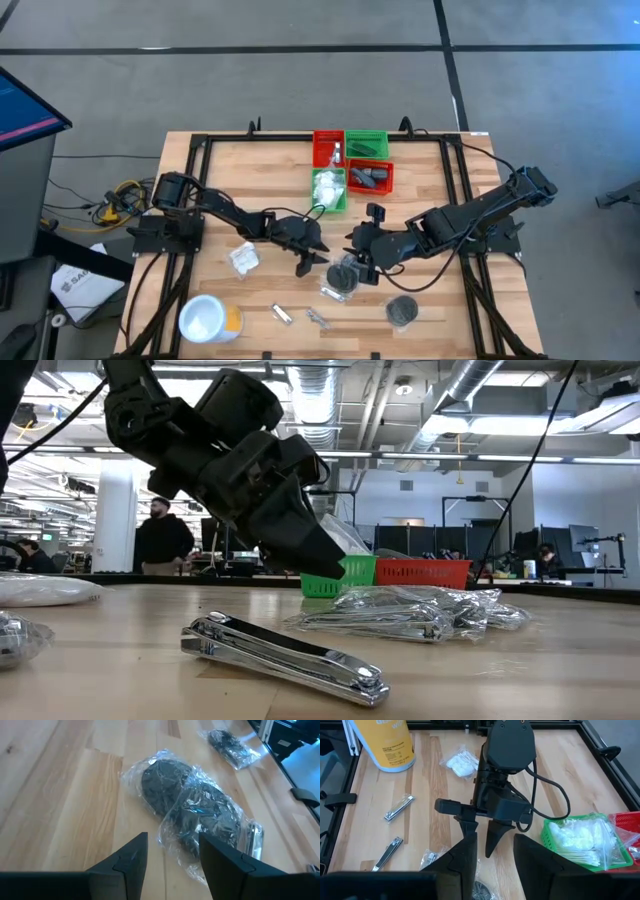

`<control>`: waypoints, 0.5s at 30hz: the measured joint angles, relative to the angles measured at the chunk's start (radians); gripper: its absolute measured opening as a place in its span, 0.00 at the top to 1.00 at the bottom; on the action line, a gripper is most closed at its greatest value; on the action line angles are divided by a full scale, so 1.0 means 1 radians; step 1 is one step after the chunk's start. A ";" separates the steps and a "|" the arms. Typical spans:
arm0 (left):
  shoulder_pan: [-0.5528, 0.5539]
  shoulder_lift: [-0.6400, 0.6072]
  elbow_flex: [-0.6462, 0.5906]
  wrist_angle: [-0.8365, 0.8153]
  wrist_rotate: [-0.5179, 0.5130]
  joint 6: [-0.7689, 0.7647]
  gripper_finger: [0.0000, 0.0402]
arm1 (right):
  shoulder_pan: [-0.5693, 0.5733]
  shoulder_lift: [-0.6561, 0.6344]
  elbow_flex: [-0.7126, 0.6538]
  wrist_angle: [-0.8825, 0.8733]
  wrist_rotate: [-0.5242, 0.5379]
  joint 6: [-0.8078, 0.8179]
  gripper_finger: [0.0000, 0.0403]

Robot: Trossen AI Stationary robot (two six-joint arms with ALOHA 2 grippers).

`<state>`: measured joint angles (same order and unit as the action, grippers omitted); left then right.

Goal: Pick & Place Travel size toiletries
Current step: Put the hairbrush into the right green bin

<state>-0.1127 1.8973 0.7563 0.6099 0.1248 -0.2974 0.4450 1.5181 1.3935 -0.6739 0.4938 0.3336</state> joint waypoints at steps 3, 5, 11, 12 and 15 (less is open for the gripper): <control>-0.001 0.000 0.000 0.001 -0.004 -0.020 0.58 | 0.000 0.000 0.000 0.000 0.000 0.000 0.71; -0.001 0.000 0.000 0.001 -0.004 -0.023 0.58 | 0.000 0.000 0.000 0.000 0.000 0.000 0.71; -0.005 0.056 0.001 0.056 -0.004 -0.042 0.59 | 0.000 0.000 0.000 0.001 0.000 0.000 0.71; -0.006 0.069 0.001 0.077 -0.004 -0.048 0.59 | 0.000 0.000 0.000 0.001 0.000 0.000 0.71; -0.006 0.095 0.001 0.116 0.004 -0.052 0.59 | 0.000 0.000 0.000 0.001 0.000 0.000 0.71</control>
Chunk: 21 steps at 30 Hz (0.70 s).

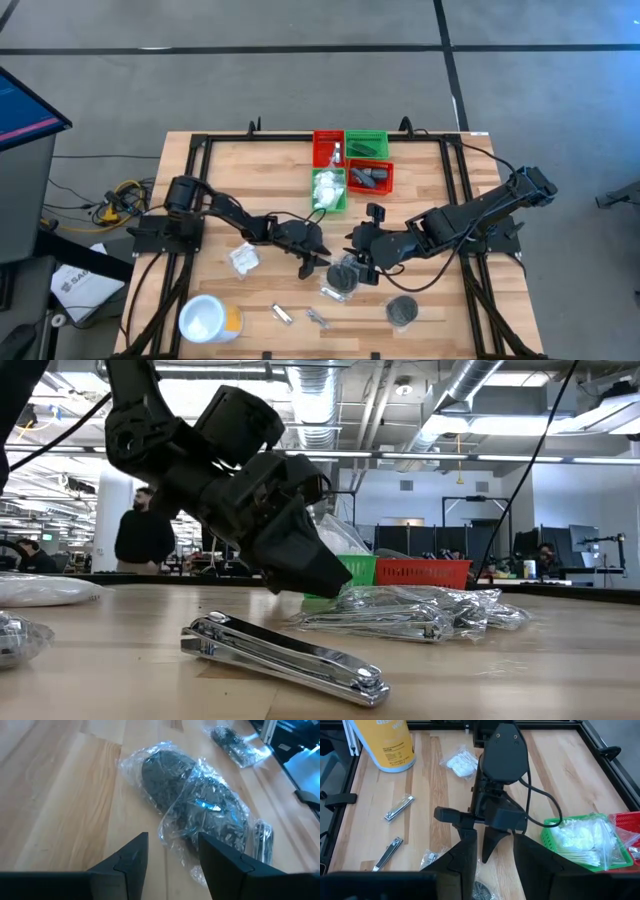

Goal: Pick & Place Travel size toiletries
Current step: Put the hairbrush into the right green bin

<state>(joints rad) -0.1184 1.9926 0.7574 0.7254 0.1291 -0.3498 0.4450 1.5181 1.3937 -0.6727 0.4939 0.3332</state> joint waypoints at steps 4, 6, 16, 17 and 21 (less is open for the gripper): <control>0.000 0.020 0.000 0.021 0.011 -0.035 0.60 | 0.000 0.000 0.000 0.000 0.000 0.000 0.71; -0.002 0.036 0.007 0.056 0.032 -0.048 0.60 | 0.000 0.000 0.000 0.000 0.000 0.000 0.71; -0.033 0.088 0.053 0.081 0.037 -0.020 0.60 | 0.000 0.000 0.000 0.000 0.000 0.000 0.71; -0.033 0.090 0.053 0.083 0.037 -0.016 0.60 | 0.000 0.000 0.000 0.000 0.000 0.000 0.71; -0.032 0.091 0.051 0.081 0.054 -0.013 0.63 | 0.000 0.000 0.000 0.000 0.000 0.000 0.71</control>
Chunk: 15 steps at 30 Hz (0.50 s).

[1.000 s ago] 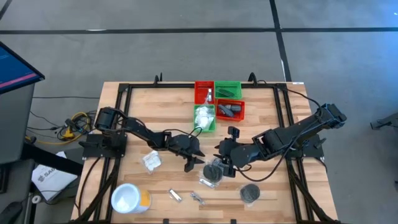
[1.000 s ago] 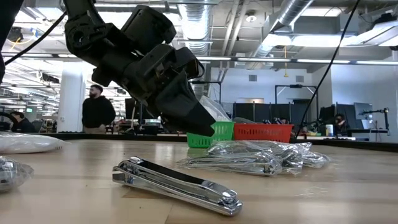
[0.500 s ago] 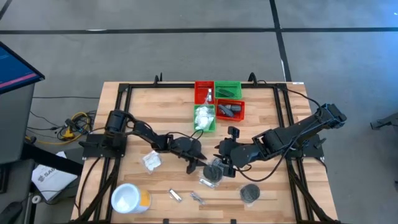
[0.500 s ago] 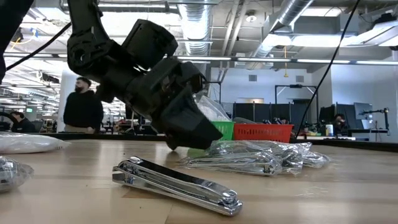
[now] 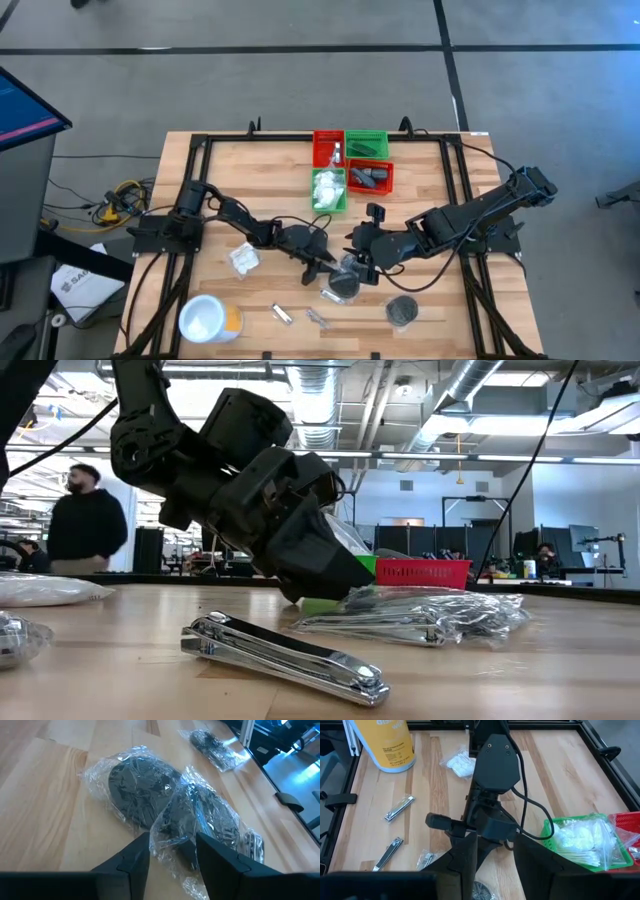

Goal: Pick & Place Travel size toiletries
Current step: Put the hairbrush into the right green bin

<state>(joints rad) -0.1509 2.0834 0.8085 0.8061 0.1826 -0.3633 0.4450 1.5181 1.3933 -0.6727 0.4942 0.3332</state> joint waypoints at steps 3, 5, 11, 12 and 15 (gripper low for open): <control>0.000 0.000 0.000 -0.004 0.009 0.001 0.68 | 0.000 0.000 0.000 0.000 0.000 0.000 0.71; 0.001 0.001 -0.001 -0.009 0.025 0.018 0.75 | 0.000 0.000 0.000 0.000 0.000 0.000 0.71; 0.003 0.002 -0.002 -0.018 0.047 0.056 0.98 | 0.000 0.000 0.000 0.000 0.000 0.000 0.71; 0.004 0.002 -0.002 -0.018 0.057 0.056 0.98 | 0.000 0.000 0.000 0.000 0.000 0.000 0.71; 0.005 -0.003 -0.002 -0.020 0.059 0.056 1.00 | 0.000 0.000 0.000 0.000 0.000 0.000 0.71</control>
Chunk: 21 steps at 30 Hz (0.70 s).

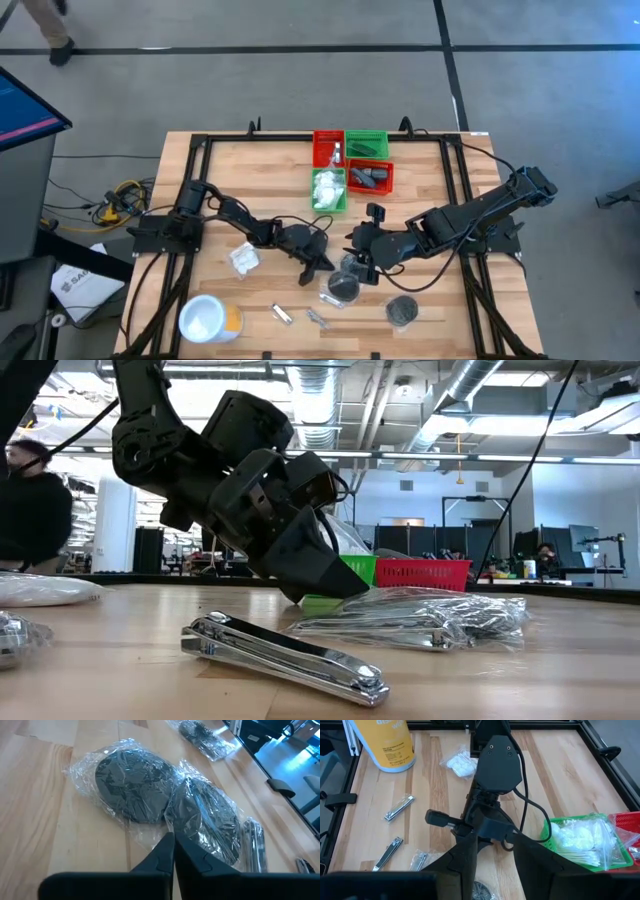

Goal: Pick & Place Travel size toiletries
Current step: Put the hairbrush into the right green bin

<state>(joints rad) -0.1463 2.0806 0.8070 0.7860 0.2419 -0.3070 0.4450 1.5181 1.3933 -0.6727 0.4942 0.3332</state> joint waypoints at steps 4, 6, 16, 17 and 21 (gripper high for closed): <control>0.002 -0.024 -0.004 -0.025 0.013 -0.013 1.00 | 0.000 0.000 0.000 0.000 0.000 0.000 0.71; 0.001 -0.040 -0.006 -0.044 0.019 -0.024 1.00 | 0.000 0.000 0.000 -0.001 0.000 0.000 0.71; -0.013 -0.143 -0.005 -0.132 -0.051 0.027 1.00 | 0.000 0.000 0.000 -0.001 0.000 0.000 0.71; -0.013 -0.157 -0.005 -0.133 -0.051 0.033 1.00 | 0.000 0.000 0.000 -0.001 0.000 0.000 0.71; -0.013 -0.214 -0.005 -0.142 -0.054 0.042 1.00 | 0.000 0.000 0.000 0.000 0.000 0.000 0.71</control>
<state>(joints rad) -0.1589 1.8670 0.8024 0.6437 0.1875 -0.2646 0.4450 1.5181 1.3933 -0.6732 0.4942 0.3329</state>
